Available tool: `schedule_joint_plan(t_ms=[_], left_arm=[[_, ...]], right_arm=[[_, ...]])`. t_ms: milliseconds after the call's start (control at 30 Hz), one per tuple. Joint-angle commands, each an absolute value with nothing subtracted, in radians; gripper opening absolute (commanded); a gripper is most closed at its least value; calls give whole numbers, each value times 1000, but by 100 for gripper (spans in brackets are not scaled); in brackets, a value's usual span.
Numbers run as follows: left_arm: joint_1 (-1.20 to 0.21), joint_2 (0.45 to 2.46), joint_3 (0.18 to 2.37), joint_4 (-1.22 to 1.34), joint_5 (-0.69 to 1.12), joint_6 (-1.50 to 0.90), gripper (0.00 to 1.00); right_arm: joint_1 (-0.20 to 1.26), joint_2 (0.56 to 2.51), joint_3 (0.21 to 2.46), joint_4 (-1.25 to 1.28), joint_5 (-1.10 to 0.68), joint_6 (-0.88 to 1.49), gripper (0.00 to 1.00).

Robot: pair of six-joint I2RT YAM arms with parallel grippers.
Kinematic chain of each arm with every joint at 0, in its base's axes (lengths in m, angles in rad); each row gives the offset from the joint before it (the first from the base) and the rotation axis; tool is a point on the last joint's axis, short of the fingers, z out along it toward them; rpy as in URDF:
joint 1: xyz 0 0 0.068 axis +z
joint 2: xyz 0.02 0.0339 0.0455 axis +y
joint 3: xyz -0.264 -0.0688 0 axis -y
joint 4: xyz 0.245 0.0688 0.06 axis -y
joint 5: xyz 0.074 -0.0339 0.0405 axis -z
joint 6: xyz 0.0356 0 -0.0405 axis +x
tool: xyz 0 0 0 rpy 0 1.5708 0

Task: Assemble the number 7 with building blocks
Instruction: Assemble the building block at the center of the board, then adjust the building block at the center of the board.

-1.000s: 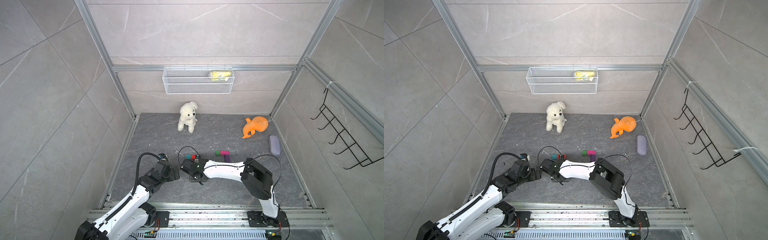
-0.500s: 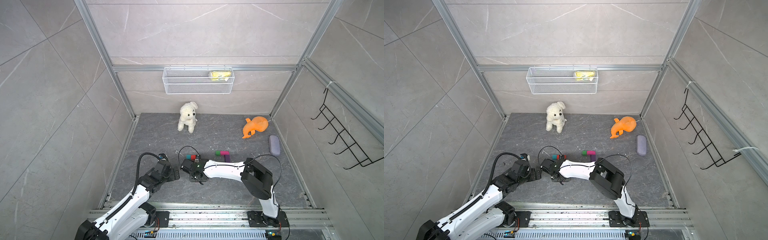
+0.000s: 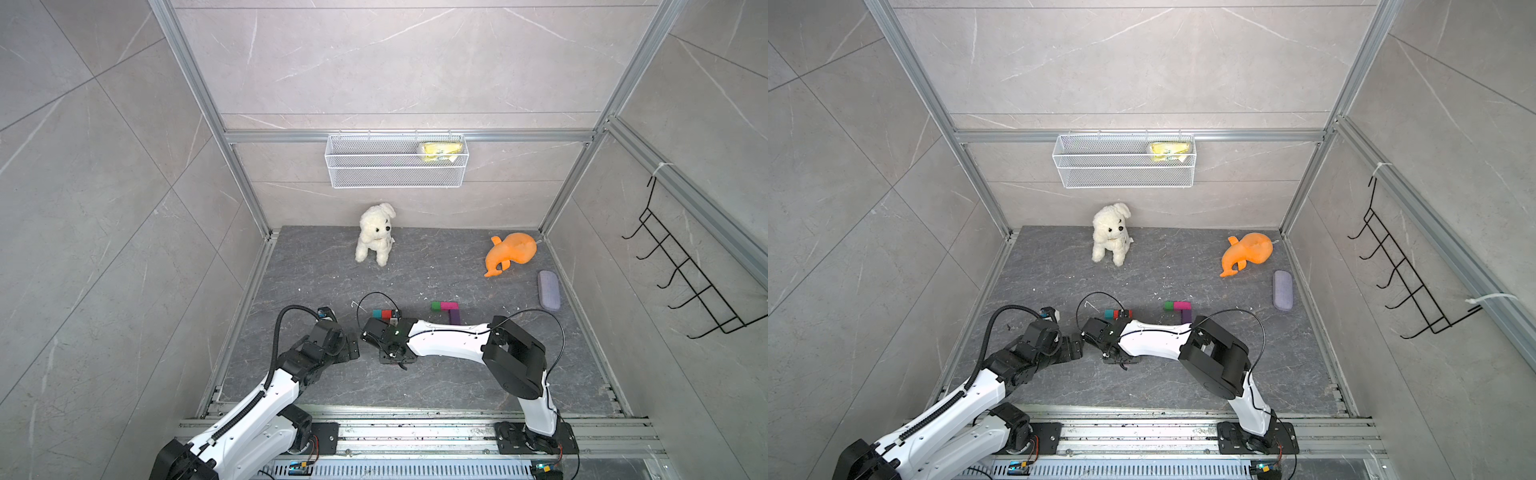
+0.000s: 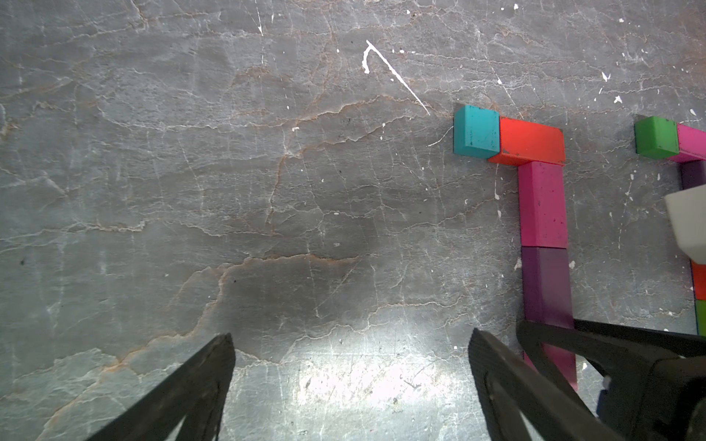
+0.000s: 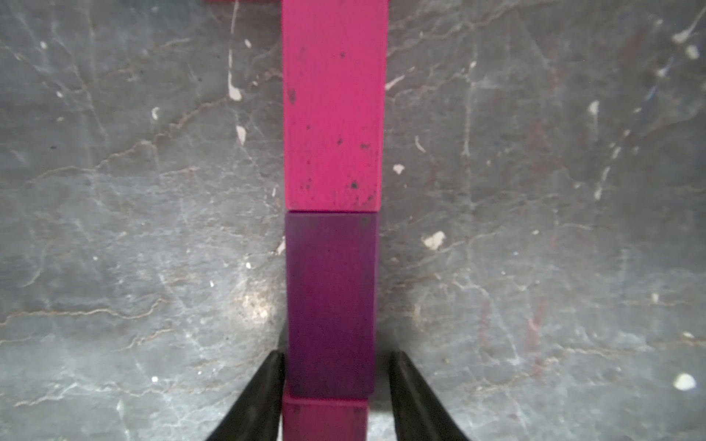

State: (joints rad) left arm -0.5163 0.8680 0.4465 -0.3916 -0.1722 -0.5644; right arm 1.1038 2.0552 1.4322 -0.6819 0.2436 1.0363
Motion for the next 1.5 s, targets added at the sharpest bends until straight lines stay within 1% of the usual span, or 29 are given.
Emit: schedule_joint_plan(t_ms=[0, 100, 200, 333, 500, 767, 933, 1033, 1067, 1167, 1267, 1367, 1467], left_arm=[[-512, 867, 462, -387, -163, -553, 100], [-512, 852, 461, -391, -175, -557, 100], [-511, 831, 465, -395, -186, -558, 100], [-512, 833, 484, -422, -201, -559, 100], [-512, 839, 482, -410, -213, -566, 100], [-511, 882, 532, -413, -242, -547, 100], [-512, 891, 561, -398, -311, -493, 100], [-506, 903, 573, -363, -355, -454, 100], [-502, 912, 579, -347, -354, -440, 100], [-496, 946, 613, -336, -369, -410, 100], [-495, 976, 647, -332, -382, -386, 100], [-494, 995, 655, -310, -372, -387, 100], [-494, 1010, 651, -302, -345, -418, 100]], right_arm=[[1094, 2076, 1393, -681, 237, 1035, 56], [1107, 2058, 1417, -673, 253, 1011, 60], [1128, 2041, 1465, -674, 281, 964, 67], [1144, 2027, 1525, -671, 282, 926, 72], [1159, 1977, 1543, -673, 321, 882, 74], [1163, 1822, 1456, -617, 422, 751, 82], [1163, 1691, 1360, -546, 528, 632, 91], [1160, 1582, 1271, -473, 618, 544, 99], [1158, 1546, 1249, -456, 642, 508, 100], [1140, 1462, 1205, -449, 699, 444, 100], [1094, 1422, 1201, -509, 708, 452, 100], [1038, 1462, 1225, -586, 622, 527, 99], [1035, 1565, 1261, -643, 520, 642, 91]])
